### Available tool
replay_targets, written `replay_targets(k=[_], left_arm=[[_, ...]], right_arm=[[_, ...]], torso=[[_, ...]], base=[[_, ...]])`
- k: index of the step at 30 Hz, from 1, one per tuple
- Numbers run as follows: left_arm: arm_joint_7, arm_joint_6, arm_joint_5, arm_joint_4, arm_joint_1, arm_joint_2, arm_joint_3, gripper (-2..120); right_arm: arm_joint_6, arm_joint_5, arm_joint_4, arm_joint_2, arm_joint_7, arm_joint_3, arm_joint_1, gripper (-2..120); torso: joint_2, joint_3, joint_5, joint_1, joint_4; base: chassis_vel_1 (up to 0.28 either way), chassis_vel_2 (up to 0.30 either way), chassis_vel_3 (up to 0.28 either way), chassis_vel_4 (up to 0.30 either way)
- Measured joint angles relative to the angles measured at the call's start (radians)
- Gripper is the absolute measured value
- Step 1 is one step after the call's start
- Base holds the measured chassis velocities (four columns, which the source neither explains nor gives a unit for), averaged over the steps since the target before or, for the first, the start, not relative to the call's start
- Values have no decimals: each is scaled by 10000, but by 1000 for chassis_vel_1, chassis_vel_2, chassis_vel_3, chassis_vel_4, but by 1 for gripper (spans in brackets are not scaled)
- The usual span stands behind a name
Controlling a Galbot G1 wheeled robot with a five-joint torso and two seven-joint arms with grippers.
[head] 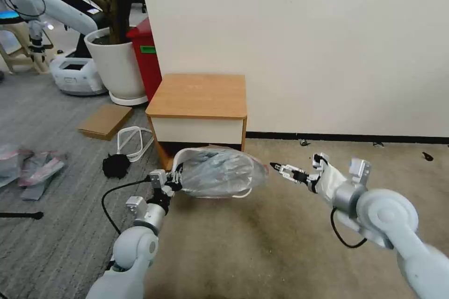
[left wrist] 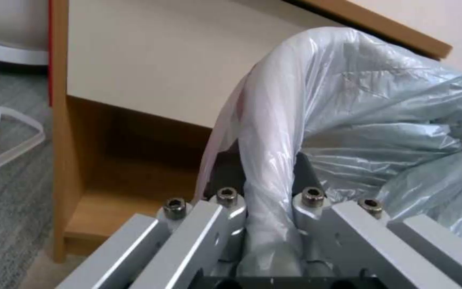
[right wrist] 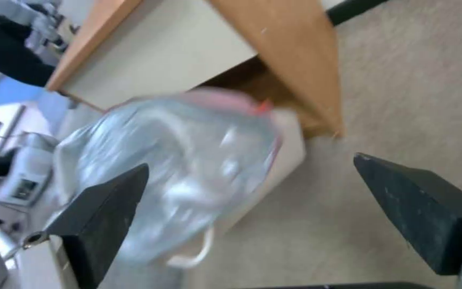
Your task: Pick up the garbage bag from the table and place it over the trash can.
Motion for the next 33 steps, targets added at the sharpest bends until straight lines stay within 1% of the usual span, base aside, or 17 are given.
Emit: replay_targets(k=[3,4,7,8,10,11,14,16,18,21,26,28,33], left_arm=[[-63,4,0,44,-45,-82,-9,5],[-63,4,0,44,-45,-82,-9,5],[-120,12,2,51,-70,-131,-13,5],[-120,12,2,51,-70,-131,-13,5],[-134,15,2,41,-44,-143,-16,5],[-134,15,2,41,-44,-143,-16,5],[-169,35,-56,-80,25,-152,-17,5],[-171,36,-60,-88,29,-153,-16,5],[-214,65,-112,-227,102,-181,9,5],[-277,156,-193,-395,170,-214,36,5],[-305,234,-276,-550,224,-239,56,5],[-323,253,-295,-620,244,-271,68,5],[-346,280,-298,-662,240,-282,132,5]], right_arm=[[-85,19,381,600,126,-23,-469,98],[-85,19,381,600,126,-23,-469,98],[-348,-28,605,1332,176,-335,-953,96],[-348,-28,605,1332,176,-335,-953,96],[-457,-161,583,1727,174,-716,-1126,95],[-457,-161,583,1727,174,-716,-1126,95],[-483,-297,367,2056,165,-1367,-1070,95],[-484,-299,361,2062,164,-1385,-1065,95],[-462,-381,57,2249,151,-1914,-725,94],[-357,-422,-221,2363,143,-2143,-434,93],[-181,-413,-501,2428,73,-2209,-164,93],[-79,-458,-692,2448,-184,-2211,-107,93],[106,-503,-875,2548,-468,-2207,-111,89]], torso=[[0,0,0,0,1],[0,0,0,0,1],[0,0,1,0,1],[0,0,1,0,1],[0,0,1,0,0],[0,0,1,0,0],[0,0,0,0,1],[0,0,0,0,1],[0,0,-1,0,3],[0,0,1,0,2],[0,0,1,0,2],[0,1,1,-1,2],[0,1,1,0,1]], base=[[0,0,0,0],[0,0,0,0],[0,0,0,0],[0,0,0,0],[0,0,0,0],[0,0,0,0],[0,0,0,0],[0,0,0,0],[0,0,0,0],[0,0,0,0],[0,0,0,0],[0,0,0,0],[0,0,0,0]])
